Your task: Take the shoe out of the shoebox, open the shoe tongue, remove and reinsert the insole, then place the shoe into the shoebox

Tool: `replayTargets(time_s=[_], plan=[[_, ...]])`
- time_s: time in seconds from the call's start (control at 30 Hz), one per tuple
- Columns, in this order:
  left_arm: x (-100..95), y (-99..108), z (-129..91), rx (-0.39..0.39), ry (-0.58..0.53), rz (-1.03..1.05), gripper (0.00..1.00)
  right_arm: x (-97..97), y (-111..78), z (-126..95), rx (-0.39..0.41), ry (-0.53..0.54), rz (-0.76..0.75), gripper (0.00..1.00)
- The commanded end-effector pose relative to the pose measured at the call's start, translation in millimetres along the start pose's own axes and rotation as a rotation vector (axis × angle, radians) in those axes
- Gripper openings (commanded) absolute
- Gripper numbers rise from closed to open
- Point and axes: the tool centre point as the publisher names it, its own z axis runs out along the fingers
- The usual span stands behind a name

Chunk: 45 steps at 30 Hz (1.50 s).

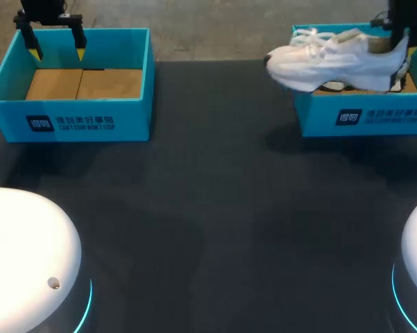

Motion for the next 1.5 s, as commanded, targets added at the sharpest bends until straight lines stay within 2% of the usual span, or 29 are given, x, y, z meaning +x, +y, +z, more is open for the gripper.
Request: replayTargets(time_s=[0.03, 0.27, 0.7, 1.07, 1.3, 1.5], plan=[[0.0, 0, 0, 0.0, 0.0, 0.0, 1.0, 25.9, -31.4, -12, -0.048, -0.045, -0.005, 0.0], [0.0, 0, 0, 0.0, 0.0, 0.0, 1.0, 64.7, -69.8, -22, -0.027, -0.043, -0.02, 0.0], [0.0, 0, 0, 0.0, 0.0, 0.0, 1.0, 128.5, -152.9, -35, -0.032, -0.046, -0.065, 0.0], [0.0, 0, 0, 0.0, 0.0, 0.0, 1.0, 180.6, -223.3, -43, -0.012, 0.02, -0.131, 0.0], [0.0, 0, 0, 0.0, 0.0, 0.0, 1.0, 213.4, -253.1, -38, 0.009, 0.035, -0.181, 0.0], [0.0, 0, 0, 0.0, 0.0, 0.0, 1.0, 235.0, -261.3, -36, 0.016, 0.019, -0.16, 0.0]])
